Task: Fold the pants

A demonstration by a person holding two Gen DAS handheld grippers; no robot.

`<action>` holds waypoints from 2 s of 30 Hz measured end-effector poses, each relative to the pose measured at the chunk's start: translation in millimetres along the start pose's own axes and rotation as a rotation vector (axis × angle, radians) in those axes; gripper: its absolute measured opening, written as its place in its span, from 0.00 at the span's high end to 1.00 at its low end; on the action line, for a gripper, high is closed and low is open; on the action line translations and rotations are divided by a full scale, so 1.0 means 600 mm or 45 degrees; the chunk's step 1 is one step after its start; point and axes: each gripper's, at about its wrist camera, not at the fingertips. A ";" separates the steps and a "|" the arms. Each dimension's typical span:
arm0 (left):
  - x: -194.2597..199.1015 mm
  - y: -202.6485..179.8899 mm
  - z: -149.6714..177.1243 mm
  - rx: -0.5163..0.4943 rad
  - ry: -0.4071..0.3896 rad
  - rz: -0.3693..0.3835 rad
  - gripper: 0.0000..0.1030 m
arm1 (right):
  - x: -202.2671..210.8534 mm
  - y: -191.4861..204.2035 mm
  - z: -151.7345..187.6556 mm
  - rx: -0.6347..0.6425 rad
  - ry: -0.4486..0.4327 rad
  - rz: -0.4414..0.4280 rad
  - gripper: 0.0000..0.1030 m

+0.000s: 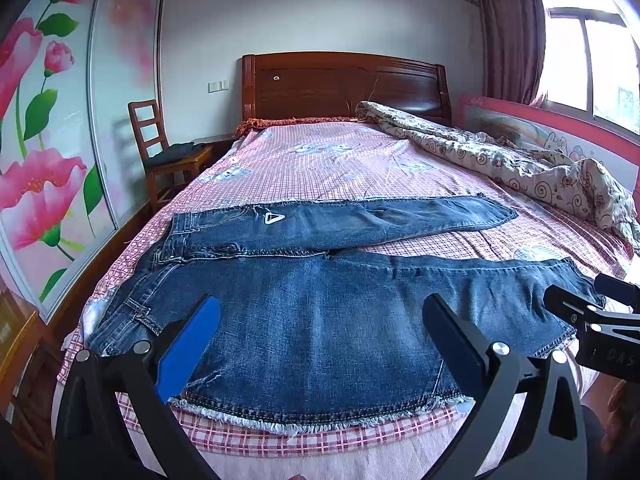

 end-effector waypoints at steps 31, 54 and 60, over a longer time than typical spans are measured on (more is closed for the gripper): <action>-0.232 0.267 -0.139 0.208 0.336 0.312 0.02 | -0.075 -0.007 -0.031 -0.079 0.162 -0.206 0.03; -0.666 0.483 -0.172 0.186 0.533 0.343 0.22 | -0.183 0.043 -0.078 -0.031 0.382 -0.309 0.03; -0.643 0.476 -0.168 0.152 0.469 0.357 0.65 | -0.203 0.022 -0.073 -0.082 0.414 -0.312 0.03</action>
Point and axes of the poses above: each gripper's, at about its wrist camera, not at the fingertips, and x roughly against the way its jaws point, y to its left, z to its underside, and after that the axes turned 3 degrees about -z, right-handed
